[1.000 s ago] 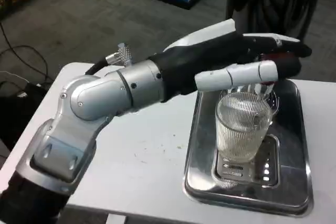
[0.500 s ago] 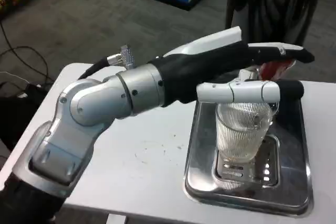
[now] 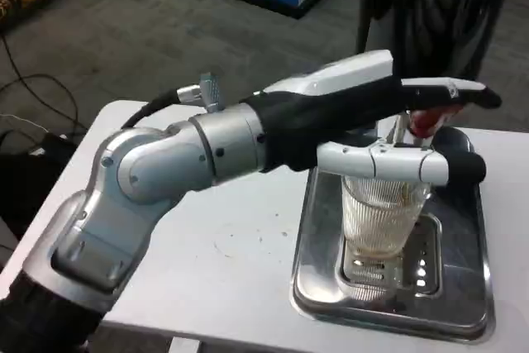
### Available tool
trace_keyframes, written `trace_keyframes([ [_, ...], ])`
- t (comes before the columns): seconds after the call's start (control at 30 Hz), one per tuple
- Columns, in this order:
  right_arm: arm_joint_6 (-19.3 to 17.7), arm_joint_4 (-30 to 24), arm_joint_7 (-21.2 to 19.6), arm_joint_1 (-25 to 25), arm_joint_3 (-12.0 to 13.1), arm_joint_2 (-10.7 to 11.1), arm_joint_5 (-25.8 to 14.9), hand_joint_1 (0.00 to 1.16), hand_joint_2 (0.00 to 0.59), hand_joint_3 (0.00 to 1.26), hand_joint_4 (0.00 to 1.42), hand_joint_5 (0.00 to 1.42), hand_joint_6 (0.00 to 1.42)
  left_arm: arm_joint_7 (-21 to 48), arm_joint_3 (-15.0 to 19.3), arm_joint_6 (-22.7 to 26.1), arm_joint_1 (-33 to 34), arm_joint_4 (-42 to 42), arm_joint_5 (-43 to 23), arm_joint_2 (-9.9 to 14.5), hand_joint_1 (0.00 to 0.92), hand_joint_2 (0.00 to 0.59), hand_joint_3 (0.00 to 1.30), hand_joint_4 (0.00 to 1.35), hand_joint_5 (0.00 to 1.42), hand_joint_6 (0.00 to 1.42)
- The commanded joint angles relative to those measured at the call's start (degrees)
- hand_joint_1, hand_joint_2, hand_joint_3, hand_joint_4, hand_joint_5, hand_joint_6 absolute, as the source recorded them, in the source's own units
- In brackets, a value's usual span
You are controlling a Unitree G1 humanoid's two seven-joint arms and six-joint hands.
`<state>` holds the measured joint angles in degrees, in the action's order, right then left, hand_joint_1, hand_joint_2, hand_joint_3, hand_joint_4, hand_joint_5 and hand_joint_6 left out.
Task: Grasp the cup under the faucet to collect the drink, then remove the cup.
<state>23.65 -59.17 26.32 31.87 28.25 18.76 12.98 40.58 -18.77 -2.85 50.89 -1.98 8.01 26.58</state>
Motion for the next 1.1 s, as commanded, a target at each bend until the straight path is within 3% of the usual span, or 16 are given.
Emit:
trace_keyframes([
  [0.03, 0.3, -0.8, -0.3, 0.0, 0.4, 0.2, -0.7, 0.32, 0.458, 0.23, 0.17, 0.16, 0.00, 4.2, -4.1, -0.3, -2.6, 1.0, 3.9, 1.3, 0.000, 0.082, 0.16, 0.05, 0.14, 0.09],
  [1.1, 1.3, -0.8, -1.1, -1.2, -1.4, -0.4, -3.4, 0.30, 0.465, 0.20, 0.14, 0.16, 0.00, 4.3, -3.8, -2.1, -4.0, -1.1, 7.4, 2.1, 0.000, 0.081, 0.15, 0.04, 0.12, 0.09],
])
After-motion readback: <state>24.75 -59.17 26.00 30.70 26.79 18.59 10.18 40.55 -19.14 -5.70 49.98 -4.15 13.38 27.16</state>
